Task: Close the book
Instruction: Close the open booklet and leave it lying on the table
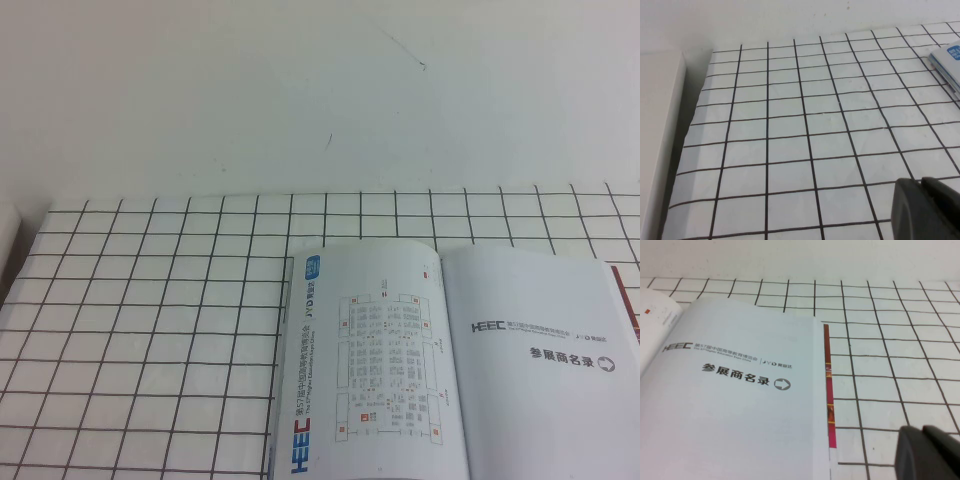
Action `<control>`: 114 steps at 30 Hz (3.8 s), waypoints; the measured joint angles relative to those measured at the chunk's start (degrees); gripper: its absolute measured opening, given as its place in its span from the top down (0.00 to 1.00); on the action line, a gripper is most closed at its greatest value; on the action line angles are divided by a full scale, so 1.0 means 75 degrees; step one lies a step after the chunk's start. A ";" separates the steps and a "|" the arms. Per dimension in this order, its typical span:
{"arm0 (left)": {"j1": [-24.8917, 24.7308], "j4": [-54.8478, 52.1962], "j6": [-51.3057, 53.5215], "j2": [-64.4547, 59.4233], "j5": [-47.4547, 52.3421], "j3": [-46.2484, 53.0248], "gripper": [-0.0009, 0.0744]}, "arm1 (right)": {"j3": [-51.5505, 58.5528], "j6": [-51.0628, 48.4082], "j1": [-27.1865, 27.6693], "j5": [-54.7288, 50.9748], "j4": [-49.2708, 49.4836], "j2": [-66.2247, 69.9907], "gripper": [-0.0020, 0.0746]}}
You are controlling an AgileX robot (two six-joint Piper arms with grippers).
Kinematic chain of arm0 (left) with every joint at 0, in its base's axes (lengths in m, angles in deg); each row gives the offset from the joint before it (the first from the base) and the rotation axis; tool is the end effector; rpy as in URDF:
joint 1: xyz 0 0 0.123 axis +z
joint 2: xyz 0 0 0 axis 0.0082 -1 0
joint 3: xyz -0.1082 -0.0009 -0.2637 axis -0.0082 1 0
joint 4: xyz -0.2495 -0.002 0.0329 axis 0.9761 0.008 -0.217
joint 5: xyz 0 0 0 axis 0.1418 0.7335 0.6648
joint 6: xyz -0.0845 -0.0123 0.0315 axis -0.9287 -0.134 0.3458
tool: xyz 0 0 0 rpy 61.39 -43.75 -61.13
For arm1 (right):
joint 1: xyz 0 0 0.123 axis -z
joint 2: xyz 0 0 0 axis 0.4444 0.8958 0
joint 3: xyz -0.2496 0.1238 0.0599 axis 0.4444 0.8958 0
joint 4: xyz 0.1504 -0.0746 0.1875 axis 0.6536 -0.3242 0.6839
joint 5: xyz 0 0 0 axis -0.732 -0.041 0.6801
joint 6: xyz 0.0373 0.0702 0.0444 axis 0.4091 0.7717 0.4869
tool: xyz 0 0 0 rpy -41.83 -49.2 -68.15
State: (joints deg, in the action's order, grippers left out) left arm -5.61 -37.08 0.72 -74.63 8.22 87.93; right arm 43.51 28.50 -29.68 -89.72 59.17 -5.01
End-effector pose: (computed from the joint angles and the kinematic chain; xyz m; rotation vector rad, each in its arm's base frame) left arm 0.0527 -0.0078 0.1789 0.0696 1.8138 -0.1210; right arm 0.0532 -0.0022 0.1765 -0.0400 1.8372 -0.0339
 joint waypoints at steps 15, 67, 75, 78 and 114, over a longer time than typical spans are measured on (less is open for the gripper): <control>0.0000 0.0000 0.0000 0.0000 0.0000 0.0000 0.99 | 0.0000 0.0000 0.0000 0.0000 0.0000 0.0000 0.98; 0.0000 0.0738 0.0298 0.0000 -0.3106 0.0049 0.99 | 0.0079 0.0000 0.0000 0.2176 0.0000 0.0000 0.98; 0.0000 0.0787 0.0298 0.0000 -0.4363 0.0049 0.99 | 0.0079 0.0000 0.0000 0.3945 0.0000 0.0000 0.98; 0.0000 0.0906 0.0200 0.0000 -0.4584 0.0049 0.99 | 0.0079 0.0132 0.0000 0.4339 0.0023 0.0000 0.98; 0.0000 -0.0602 -0.2334 -0.1384 0.0163 -0.5270 0.99 | -0.5715 0.0180 0.0000 -0.0120 0.0467 0.2662 0.98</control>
State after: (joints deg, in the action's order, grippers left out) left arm -5.61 -41.59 -16.79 -85.01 9.45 48.41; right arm 0.65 29.85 -29.68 -90.62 62.67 14.95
